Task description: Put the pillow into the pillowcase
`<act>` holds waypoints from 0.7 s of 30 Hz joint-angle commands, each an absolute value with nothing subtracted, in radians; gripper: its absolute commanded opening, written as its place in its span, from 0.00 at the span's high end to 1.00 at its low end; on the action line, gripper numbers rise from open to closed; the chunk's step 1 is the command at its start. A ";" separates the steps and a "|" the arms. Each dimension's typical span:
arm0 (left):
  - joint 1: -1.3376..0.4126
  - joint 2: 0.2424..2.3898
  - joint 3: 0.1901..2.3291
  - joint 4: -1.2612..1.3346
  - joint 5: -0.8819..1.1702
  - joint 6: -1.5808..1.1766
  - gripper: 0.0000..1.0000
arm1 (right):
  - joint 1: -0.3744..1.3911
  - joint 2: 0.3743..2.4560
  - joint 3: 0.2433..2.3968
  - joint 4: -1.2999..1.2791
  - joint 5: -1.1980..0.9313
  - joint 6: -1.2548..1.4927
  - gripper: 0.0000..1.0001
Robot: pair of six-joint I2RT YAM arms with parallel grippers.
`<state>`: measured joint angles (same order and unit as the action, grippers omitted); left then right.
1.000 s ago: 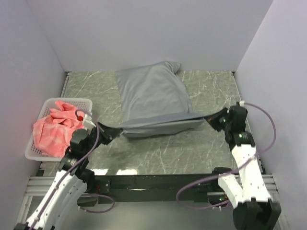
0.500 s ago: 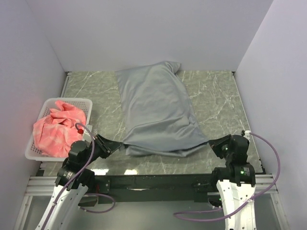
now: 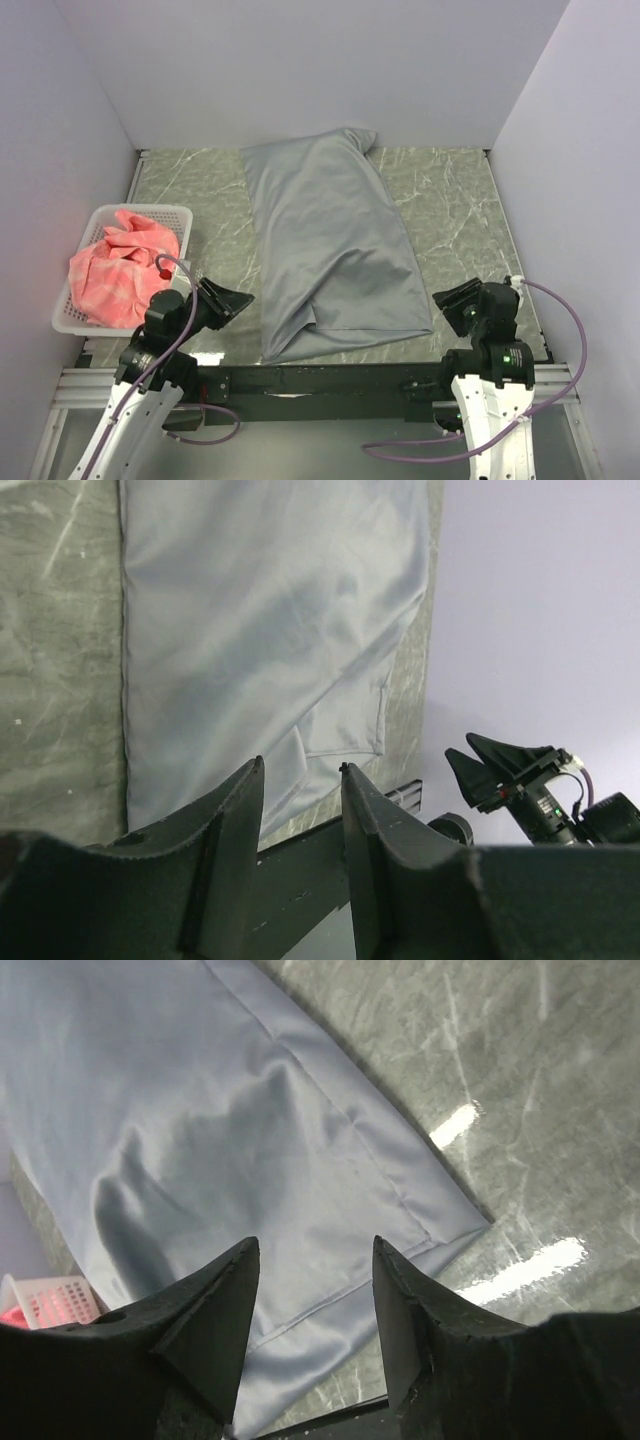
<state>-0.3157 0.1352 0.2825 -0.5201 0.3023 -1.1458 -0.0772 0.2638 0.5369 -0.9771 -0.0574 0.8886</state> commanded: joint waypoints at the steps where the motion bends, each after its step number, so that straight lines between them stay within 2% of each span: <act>1: -0.314 0.186 0.330 -0.476 0.265 -1.132 0.58 | -0.081 0.301 0.561 -0.870 -0.142 0.824 0.44; 10: -0.354 0.350 0.311 -0.330 0.178 -1.132 0.58 | -0.049 0.387 0.424 -0.701 -0.154 0.811 0.60; 15: -0.526 0.516 0.348 -0.256 0.011 -1.144 0.57 | 0.078 0.532 0.380 -0.629 -0.002 0.870 0.61; 19: -0.702 0.664 0.446 -0.248 -0.191 -1.143 0.55 | 0.305 0.659 0.414 -0.611 0.169 0.968 0.60; 21: -0.781 0.728 0.477 -0.245 -0.273 -1.135 0.54 | 0.331 0.745 0.439 -0.617 0.219 0.983 0.58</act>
